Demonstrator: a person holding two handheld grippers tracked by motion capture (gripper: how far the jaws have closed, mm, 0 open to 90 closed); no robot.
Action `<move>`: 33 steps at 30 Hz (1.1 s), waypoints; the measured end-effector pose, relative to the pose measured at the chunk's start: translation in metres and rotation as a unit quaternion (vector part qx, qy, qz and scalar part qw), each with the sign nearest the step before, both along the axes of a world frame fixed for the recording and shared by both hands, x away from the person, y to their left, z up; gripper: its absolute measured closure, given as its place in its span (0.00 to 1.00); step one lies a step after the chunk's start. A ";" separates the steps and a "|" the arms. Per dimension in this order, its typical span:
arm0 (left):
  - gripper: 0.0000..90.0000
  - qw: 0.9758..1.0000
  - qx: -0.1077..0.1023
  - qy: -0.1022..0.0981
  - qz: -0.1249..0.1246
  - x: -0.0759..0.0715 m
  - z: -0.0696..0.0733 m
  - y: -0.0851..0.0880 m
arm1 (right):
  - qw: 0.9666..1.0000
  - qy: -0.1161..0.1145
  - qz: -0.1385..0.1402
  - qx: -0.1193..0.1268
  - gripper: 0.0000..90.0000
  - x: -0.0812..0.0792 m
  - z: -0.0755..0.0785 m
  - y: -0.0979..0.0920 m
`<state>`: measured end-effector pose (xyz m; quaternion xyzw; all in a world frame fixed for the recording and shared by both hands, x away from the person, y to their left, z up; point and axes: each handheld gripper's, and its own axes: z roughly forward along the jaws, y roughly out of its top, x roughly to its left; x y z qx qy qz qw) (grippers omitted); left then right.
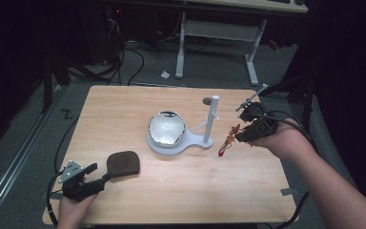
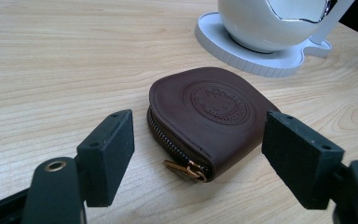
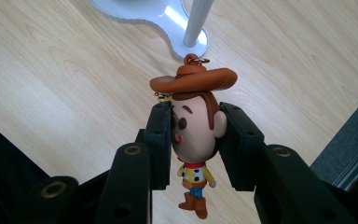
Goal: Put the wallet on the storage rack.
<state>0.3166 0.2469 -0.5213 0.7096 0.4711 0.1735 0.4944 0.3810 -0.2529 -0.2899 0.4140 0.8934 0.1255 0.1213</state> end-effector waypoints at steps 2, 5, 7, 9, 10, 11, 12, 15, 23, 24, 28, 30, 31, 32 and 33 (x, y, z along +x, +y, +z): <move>0.29 1.000 0.000 0.000 -0.001 0.000 0.000 0.000 | 1.000 -0.002 0.001 -0.001 0.74 0.001 0.002 0.002; 0.29 1.000 0.001 -0.001 -0.003 -0.002 0.001 -0.001 | 1.000 -0.004 -0.001 -0.003 0.74 0.005 0.005 0.005; 0.29 1.000 -0.002 -0.004 -0.002 -0.003 0.002 0.000 | 1.000 -0.008 0.001 -0.006 0.74 0.008 0.007 0.007; 0.29 1.000 -0.003 -0.004 -0.001 -0.003 0.003 0.000 | 1.000 -0.011 0.000 -0.007 0.74 0.011 0.010 0.009; 0.29 1.000 -0.003 -0.004 -0.001 -0.003 0.003 0.000 | 1.000 -0.014 0.003 -0.008 0.74 0.013 0.011 0.010; 0.29 1.000 -0.003 -0.003 -0.001 -0.003 0.002 0.001 | 1.000 -0.015 0.002 -0.009 0.74 0.014 0.013 0.012; 0.29 1.000 -0.003 -0.003 -0.001 -0.002 0.002 0.001 | 1.000 -0.015 -0.001 -0.009 0.74 0.015 0.014 0.013; 0.29 1.000 -0.004 -0.002 -0.001 -0.002 0.002 0.001 | 1.000 -0.020 0.005 -0.010 0.74 0.020 0.018 0.017; 0.29 1.000 -0.007 -0.002 -0.001 -0.003 0.002 0.003 | 1.000 -0.026 0.008 -0.012 0.74 0.027 0.025 0.029; 0.29 1.000 -0.007 -0.003 -0.001 -0.003 0.002 0.003 | 1.000 -0.026 0.010 -0.011 0.74 0.028 0.026 0.030; 0.29 1.000 -0.008 -0.002 -0.002 -0.003 0.002 0.002 | 1.000 -0.025 0.016 -0.008 0.74 0.030 0.025 0.037; 0.29 1.000 -0.008 -0.002 -0.002 -0.002 0.002 0.002 | 0.999 -0.026 0.021 -0.007 0.74 0.032 0.025 0.041; 0.29 1.000 -0.007 -0.002 -0.003 -0.002 0.002 0.002 | 0.999 -0.026 0.022 -0.009 0.74 0.032 0.025 0.042; 0.29 1.000 -0.008 -0.002 -0.003 -0.002 0.002 0.003 | 0.999 -0.026 0.023 -0.009 0.74 0.033 0.025 0.043; 0.29 1.000 -0.009 -0.001 -0.003 -0.002 0.002 0.003 | 0.999 -0.025 0.023 -0.010 0.74 0.033 0.024 0.044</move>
